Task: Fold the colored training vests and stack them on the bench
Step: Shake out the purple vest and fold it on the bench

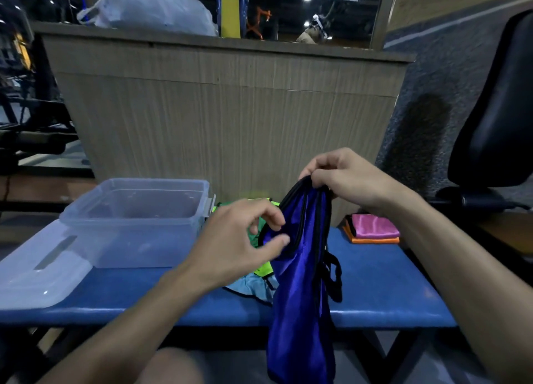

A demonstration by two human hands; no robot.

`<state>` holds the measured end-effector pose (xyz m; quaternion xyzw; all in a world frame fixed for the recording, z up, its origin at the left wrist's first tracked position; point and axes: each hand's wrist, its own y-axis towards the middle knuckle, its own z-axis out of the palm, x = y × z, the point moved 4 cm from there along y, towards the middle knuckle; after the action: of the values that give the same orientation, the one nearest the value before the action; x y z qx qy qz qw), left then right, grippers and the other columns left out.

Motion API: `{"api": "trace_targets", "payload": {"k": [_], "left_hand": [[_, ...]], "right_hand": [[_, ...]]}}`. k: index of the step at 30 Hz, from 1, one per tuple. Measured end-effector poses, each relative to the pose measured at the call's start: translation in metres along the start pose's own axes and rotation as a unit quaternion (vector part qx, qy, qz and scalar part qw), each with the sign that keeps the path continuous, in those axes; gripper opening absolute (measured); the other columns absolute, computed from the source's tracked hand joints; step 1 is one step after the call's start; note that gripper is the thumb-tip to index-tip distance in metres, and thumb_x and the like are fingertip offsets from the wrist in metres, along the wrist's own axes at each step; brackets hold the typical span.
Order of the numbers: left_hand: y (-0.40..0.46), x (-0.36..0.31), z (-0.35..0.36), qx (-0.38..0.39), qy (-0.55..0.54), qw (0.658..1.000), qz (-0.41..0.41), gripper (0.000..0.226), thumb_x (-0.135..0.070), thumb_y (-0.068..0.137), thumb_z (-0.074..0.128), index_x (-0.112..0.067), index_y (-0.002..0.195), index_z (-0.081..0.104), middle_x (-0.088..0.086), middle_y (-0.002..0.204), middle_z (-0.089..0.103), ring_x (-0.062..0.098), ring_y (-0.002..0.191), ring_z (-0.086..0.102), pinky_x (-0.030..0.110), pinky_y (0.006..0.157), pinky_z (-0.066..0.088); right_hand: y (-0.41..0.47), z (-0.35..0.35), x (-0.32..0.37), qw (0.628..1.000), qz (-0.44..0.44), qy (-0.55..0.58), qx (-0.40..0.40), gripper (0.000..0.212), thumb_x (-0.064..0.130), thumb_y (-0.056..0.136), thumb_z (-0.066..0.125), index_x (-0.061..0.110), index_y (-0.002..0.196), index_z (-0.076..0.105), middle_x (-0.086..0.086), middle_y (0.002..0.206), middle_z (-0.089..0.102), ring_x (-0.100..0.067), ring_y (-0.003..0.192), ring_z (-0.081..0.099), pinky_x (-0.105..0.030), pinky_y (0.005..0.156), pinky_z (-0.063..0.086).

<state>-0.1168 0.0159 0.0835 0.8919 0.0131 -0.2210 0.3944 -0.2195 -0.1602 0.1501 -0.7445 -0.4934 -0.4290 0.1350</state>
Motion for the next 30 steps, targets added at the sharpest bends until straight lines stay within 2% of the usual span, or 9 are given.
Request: {"api": "trace_targets", "payload": {"k": [4,7,9,13,17,20,25,27,30], "left_hand": [[-0.012,0.022,0.024,0.024,0.038,0.999,-0.010,0.039,-0.052,0.076,0.076,-0.033,0.105,0.059,-0.024,0.097,0.060,-0.008,0.088,0.047,0.011,0.074,0.035],[-0.014,0.029,0.034,0.053,0.086,0.995,0.005,0.026,-0.053,0.085,0.065,-0.032,0.096,0.056,-0.025,0.083,0.049,0.005,0.084,0.042,0.029,0.066,0.044],[-0.011,0.037,0.032,0.049,0.094,0.994,0.016,0.022,-0.048,0.094,0.058,-0.027,0.091,0.061,-0.024,0.076,0.045,0.011,0.080,0.041,0.034,0.062,0.044],[0.008,0.059,0.003,0.034,0.118,0.992,0.026,0.041,-0.051,0.096,0.046,-0.019,0.100,0.071,-0.015,0.084,0.064,0.014,0.082,0.044,0.041,0.069,0.050],[0.038,0.050,-0.031,0.112,0.138,0.983,0.046,0.047,-0.058,0.095,0.037,-0.027,0.099,0.072,-0.021,0.086,0.063,0.011,0.086,0.043,0.036,0.074,0.045],[0.062,0.031,-0.053,0.138,0.161,0.973,0.090,0.037,-0.052,0.098,0.040,-0.028,0.095,0.068,-0.020,0.083,0.060,0.009,0.084,0.040,0.033,0.075,0.041],[0.085,0.012,-0.070,0.208,0.206,0.951,0.099,0.020,-0.038,0.104,0.044,-0.034,0.090,0.057,-0.021,0.082,0.054,0.010,0.086,0.041,0.032,0.078,0.039],[0.088,0.010,-0.071,0.210,0.245,0.942,0.094,0.022,-0.041,0.104,0.040,-0.033,0.091,0.056,-0.020,0.082,0.052,0.010,0.085,0.041,0.035,0.077,0.042],[0.088,0.011,-0.071,0.187,0.329,0.923,0.071,0.022,-0.043,0.105,0.038,-0.030,0.100,0.055,-0.013,0.087,0.055,0.015,0.091,0.050,0.039,0.074,0.050]], "right_hand": [[0.005,-0.002,0.001,1.000,-0.008,0.001,0.004,0.029,-0.003,0.087,0.049,0.009,0.087,0.076,-0.004,0.076,0.073,-0.013,0.070,0.065,-0.028,0.067,0.054],[0.007,-0.008,0.000,1.000,-0.012,0.017,0.002,0.030,-0.006,0.087,0.049,0.006,0.089,0.075,-0.006,0.078,0.073,-0.014,0.071,0.065,-0.025,0.066,0.054],[0.006,-0.016,-0.004,0.999,-0.016,0.033,-0.001,0.029,-0.009,0.087,0.049,0.003,0.092,0.075,-0.009,0.082,0.073,-0.014,0.073,0.066,-0.023,0.066,0.054],[0.000,-0.032,-0.029,0.998,-0.012,0.066,0.003,0.029,-0.013,0.089,0.050,0.004,0.092,0.073,-0.009,0.085,0.072,-0.014,0.076,0.065,-0.022,0.069,0.053],[-0.006,-0.029,-0.057,0.990,0.010,0.140,0.032,0.030,-0.011,0.092,0.051,0.010,0.097,0.072,-0.003,0.088,0.071,-0.014,0.082,0.066,-0.024,0.074,0.055],[-0.007,-0.015,-0.073,0.966,0.019,0.253,0.044,0.030,-0.012,0.090,0.051,0.008,0.099,0.071,-0.006,0.090,0.070,-0.014,0.081,0.065,-0.024,0.073,0.056],[-0.008,0.008,-0.093,0.914,0.003,0.404,0.030,0.032,-0.004,0.078,0.060,0.013,0.099,0.077,-0.003,0.094,0.072,-0.011,0.078,0.069,-0.025,0.066,0.057],[-0.006,0.015,-0.099,0.904,-0.006,0.426,0.043,0.035,0.002,0.076,0.074,0.010,0.110,0.075,-0.008,0.106,0.072,-0.015,0.089,0.070,-0.030,0.076,0.058],[0.000,0.019,-0.106,0.899,0.003,0.438,0.024,0.060,0.019,0.060,0.095,0.008,0.115,0.073,-0.011,0.109,0.073,-0.019,0.096,0.070,-0.034,0.085,0.058]]}}
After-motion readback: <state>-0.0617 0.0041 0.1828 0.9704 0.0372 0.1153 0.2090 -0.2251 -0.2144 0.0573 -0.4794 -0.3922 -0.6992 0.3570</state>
